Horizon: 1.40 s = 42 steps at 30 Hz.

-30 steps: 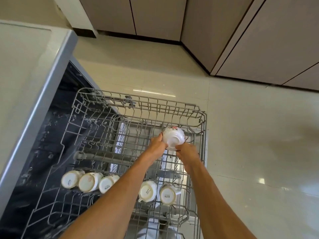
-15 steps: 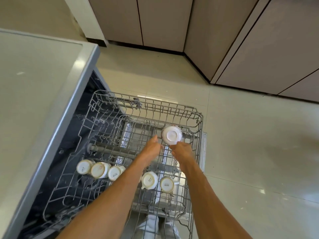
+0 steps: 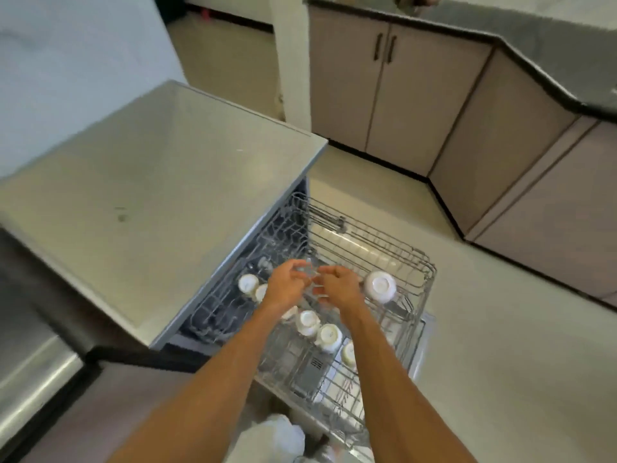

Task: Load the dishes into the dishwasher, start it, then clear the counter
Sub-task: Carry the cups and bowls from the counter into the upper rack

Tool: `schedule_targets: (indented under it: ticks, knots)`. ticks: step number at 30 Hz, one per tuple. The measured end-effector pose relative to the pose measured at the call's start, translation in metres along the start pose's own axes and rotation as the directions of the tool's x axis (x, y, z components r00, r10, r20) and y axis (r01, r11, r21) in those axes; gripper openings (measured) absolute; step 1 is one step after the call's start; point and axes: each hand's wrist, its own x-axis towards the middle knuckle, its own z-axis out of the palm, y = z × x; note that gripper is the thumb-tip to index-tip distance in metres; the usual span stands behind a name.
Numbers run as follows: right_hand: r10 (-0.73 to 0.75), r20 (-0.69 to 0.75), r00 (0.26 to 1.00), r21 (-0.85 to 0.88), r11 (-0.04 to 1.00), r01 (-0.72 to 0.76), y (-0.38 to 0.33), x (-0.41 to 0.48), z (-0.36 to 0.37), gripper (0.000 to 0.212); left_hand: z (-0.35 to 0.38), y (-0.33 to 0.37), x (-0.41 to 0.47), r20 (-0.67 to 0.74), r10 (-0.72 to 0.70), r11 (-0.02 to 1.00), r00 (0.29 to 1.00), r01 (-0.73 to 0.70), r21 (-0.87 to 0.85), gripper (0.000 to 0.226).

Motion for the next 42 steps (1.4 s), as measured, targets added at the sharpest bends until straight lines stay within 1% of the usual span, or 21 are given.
schedule_targets:
  ticks: [4, 9, 11, 15, 19, 23, 25, 28, 31, 34, 40, 42]
  knots:
    - [-0.120, 0.097, 0.988, -0.101, 0.986, 0.130, -0.022, -0.018, 0.045, 0.015, -0.056, -0.004, -0.029, -0.166, 0.016, 0.996, 0.986, -0.030, -0.079, 0.028]
    - [-0.208, 0.227, 0.951, -0.170, 0.953, 0.249, -0.048, -0.048, 0.123, 0.017, -0.143, -0.028, -0.063, -0.358, 0.010, 0.979, 0.934, -0.082, -0.187, 0.027]
    - [-0.243, 0.267, 0.933, -0.179, 0.938, 0.296, -0.053, -0.062, 0.160, 0.018, -0.179, -0.045, -0.078, -0.424, -0.012, 0.973, 0.905, -0.088, -0.214, 0.026]
    - [-0.296, 0.347, 0.890, -0.222, 0.896, 0.385, -0.052, -0.094, 0.236, 0.017, -0.242, -0.086, -0.114, -0.515, -0.080, 0.952, 0.854, -0.088, -0.294, 0.024]
    - [-0.312, 0.414, 0.855, -0.257, 0.861, 0.438, -0.039, -0.125, 0.312, 0.017, -0.303, -0.128, -0.152, -0.590, -0.139, 0.926, 0.796, -0.107, -0.362, 0.022]
    - [-0.319, 0.495, 0.808, -0.262, 0.832, 0.489, -0.022, -0.154, 0.385, 0.016, -0.361, -0.172, -0.183, -0.663, -0.169, 0.923, 0.730, -0.119, -0.366, 0.022]
    - [-0.316, 0.517, 0.796, -0.254, 0.831, 0.495, -0.017, -0.162, 0.403, 0.018, -0.377, -0.184, -0.191, -0.686, -0.176, 0.926, 0.706, -0.118, -0.359, 0.022]
    - [-0.309, 0.575, 0.757, -0.256, 0.811, 0.526, -0.008, -0.177, 0.450, 0.020, -0.415, -0.213, -0.205, -0.725, -0.205, 0.930, 0.658, -0.101, -0.354, 0.022]
    - [-0.305, 0.616, 0.727, -0.267, 0.787, 0.556, -0.011, -0.183, 0.484, 0.021, -0.443, -0.232, -0.207, -0.766, -0.217, 0.942, 0.605, -0.075, -0.326, 0.024]
    - [-0.307, 0.646, 0.699, -0.263, 0.770, 0.581, -0.019, -0.176, 0.517, 0.025, -0.464, -0.242, -0.201, -0.787, -0.248, 0.936, 0.565, -0.070, -0.346, 0.027]
    - [-0.309, 0.704, 0.640, -0.250, 0.736, 0.630, -0.043, -0.149, 0.583, 0.037, -0.505, -0.254, -0.180, -0.830, -0.320, 0.920, 0.457, -0.058, -0.387, 0.043]
    - [-0.315, 0.708, 0.632, -0.247, 0.728, 0.639, -0.053, -0.143, 0.601, 0.043, -0.518, -0.254, -0.173, -0.840, -0.339, 0.915, 0.424, -0.060, -0.399, 0.048]
